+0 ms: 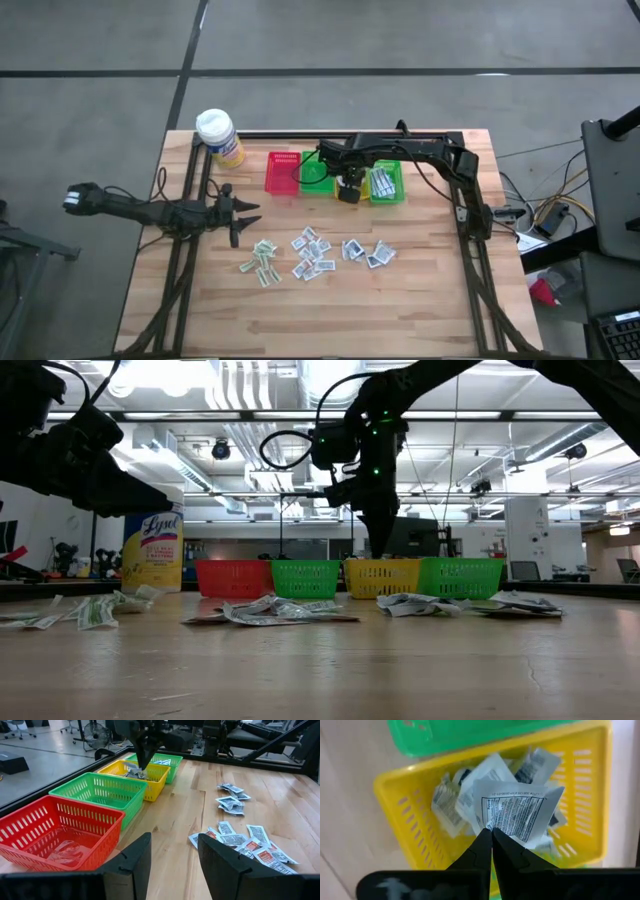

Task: Pick & Place First Aid Supplies
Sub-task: Put the blue alcohol pad into the yellow bin

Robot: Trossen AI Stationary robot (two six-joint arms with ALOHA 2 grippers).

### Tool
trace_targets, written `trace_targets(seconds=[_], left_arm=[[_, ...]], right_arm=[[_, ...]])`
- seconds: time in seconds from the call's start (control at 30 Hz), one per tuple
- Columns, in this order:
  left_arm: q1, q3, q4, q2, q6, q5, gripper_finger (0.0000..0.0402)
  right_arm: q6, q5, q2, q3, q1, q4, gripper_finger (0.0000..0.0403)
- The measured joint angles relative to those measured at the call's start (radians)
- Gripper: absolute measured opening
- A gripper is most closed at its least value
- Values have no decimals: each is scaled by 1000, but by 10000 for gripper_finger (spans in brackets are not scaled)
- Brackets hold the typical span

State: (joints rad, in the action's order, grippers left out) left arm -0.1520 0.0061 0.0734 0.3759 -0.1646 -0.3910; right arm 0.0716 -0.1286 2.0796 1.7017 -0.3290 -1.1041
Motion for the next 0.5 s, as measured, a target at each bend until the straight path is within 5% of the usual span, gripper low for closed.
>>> trace_targets(seconds=[0.5], left_arm=[[0, 0, 0, 0, 0, 0, 158]], right_arm=[[46, -2, 0, 1, 0, 11, 16]])
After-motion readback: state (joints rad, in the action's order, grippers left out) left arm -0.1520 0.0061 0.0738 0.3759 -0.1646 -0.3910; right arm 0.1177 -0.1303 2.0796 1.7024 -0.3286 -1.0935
